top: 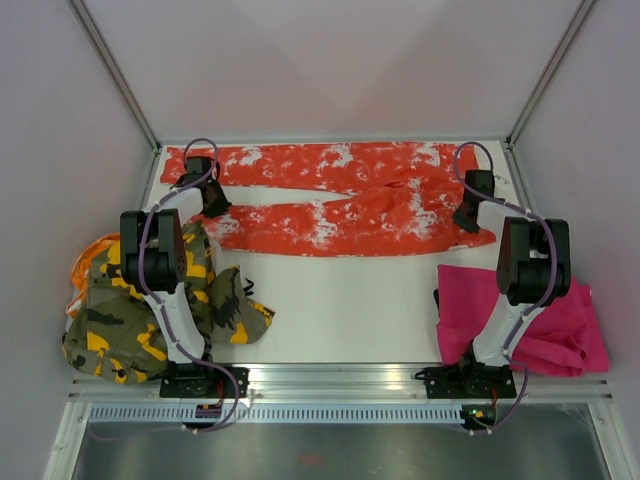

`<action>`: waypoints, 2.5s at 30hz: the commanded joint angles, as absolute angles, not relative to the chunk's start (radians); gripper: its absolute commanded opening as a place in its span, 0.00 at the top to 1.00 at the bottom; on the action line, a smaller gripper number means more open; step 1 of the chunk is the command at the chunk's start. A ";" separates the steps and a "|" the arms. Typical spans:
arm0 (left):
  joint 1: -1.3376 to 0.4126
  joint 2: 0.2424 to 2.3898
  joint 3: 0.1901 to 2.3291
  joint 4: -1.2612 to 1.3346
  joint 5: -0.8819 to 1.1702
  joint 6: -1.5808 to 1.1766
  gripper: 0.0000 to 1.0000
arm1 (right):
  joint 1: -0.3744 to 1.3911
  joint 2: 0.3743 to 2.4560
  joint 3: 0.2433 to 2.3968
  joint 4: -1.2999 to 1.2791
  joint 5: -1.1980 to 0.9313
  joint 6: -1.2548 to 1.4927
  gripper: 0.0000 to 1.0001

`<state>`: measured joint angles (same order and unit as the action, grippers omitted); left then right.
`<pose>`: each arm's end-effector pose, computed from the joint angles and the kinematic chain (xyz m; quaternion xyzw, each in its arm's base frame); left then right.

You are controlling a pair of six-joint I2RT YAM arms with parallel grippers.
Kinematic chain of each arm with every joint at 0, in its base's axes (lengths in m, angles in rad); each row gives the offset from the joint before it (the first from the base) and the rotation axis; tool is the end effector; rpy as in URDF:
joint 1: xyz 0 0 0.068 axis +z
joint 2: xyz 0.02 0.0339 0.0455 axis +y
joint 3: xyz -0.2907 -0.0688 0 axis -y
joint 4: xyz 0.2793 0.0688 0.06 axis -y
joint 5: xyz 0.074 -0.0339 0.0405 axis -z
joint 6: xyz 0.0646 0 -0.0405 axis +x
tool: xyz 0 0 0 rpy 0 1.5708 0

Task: Fold and stack the trousers
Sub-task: Flatten the trousers out, then fold the trousers

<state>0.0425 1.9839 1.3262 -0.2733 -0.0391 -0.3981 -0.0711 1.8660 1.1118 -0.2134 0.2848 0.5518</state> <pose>0.4766 0.0228 0.1453 -0.2134 0.9248 -0.0373 0.3127 0.4240 -0.0484 0.1321 0.3298 0.8868 -0.0616 0.3178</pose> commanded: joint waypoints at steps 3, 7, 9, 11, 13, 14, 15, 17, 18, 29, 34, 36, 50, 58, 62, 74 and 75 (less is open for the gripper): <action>-0.032 1.996 1.400 -0.294 -0.005 -0.408 0.98 | -0.167 1.899 1.086 -0.222 0.331 0.535 0.80; -0.066 1.996 1.437 -0.301 -0.021 -0.419 0.98 | -0.208 1.868 1.068 -0.210 0.359 0.502 0.80; -0.066 1.984 1.451 -0.305 -0.041 -0.411 0.98 | -0.235 1.862 1.077 -0.207 0.347 0.491 0.81; -0.066 1.973 1.466 -0.311 -0.067 -0.397 0.97 | -0.238 1.849 1.089 -0.206 0.328 0.471 0.83; -0.064 1.956 1.486 -0.324 -0.118 -0.374 0.97 | -0.238 1.816 1.097 -0.198 0.316 0.442 0.83; -0.064 1.950 1.496 -0.327 -0.136 -0.368 0.95 | -0.238 1.800 1.097 -0.193 0.299 0.434 0.82; -0.063 1.947 1.505 -0.331 -0.161 -0.359 0.95 | -0.236 1.783 1.097 -0.184 0.226 0.423 0.81; -0.058 1.936 1.534 -0.341 -0.172 -0.359 0.91 | -0.229 1.720 1.098 -0.167 0.128 0.399 0.73; -0.058 1.931 1.540 -0.344 -0.181 -0.367 0.87 | -0.207 1.697 1.098 -0.143 0.068 0.393 0.69; -0.070 1.757 1.347 -0.409 -0.146 -0.825 0.41 | -0.130 1.505 1.056 -0.106 0.097 0.505 0.36; -0.153 1.703 1.319 -0.598 -0.303 -1.013 0.40 | -0.132 1.483 1.006 -0.113 0.143 0.523 0.36; -0.186 1.687 1.283 -0.617 -0.342 -1.070 0.40 | -0.141 1.463 0.977 -0.114 0.159 0.557 0.35; -0.270 1.720 1.197 -0.814 -0.491 -1.387 0.33 | -0.259 1.379 0.836 -0.167 0.186 0.689 0.25; -0.262 1.790 1.201 -0.815 -0.525 -1.358 0.09 | -0.380 1.379 0.807 -0.186 0.097 0.719 0.20; -0.262 1.835 1.203 -0.802 -0.483 -1.365 0.16 | -0.410 1.362 0.792 -0.199 0.107 0.707 0.21; -0.264 1.888 1.186 -0.799 -0.446 -1.393 0.27 | -0.419 1.365 0.769 -0.212 0.160 0.715 0.21; -0.262 1.893 1.183 -0.799 -0.437 -1.394 0.27 | -0.419 1.376 0.765 -0.215 0.166 0.721 0.21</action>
<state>-0.2764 1.8545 1.2140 -0.7029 -0.4595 -1.3277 -0.4156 1.3739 0.7742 -0.2108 0.1349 0.6964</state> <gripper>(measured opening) 0.732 0.789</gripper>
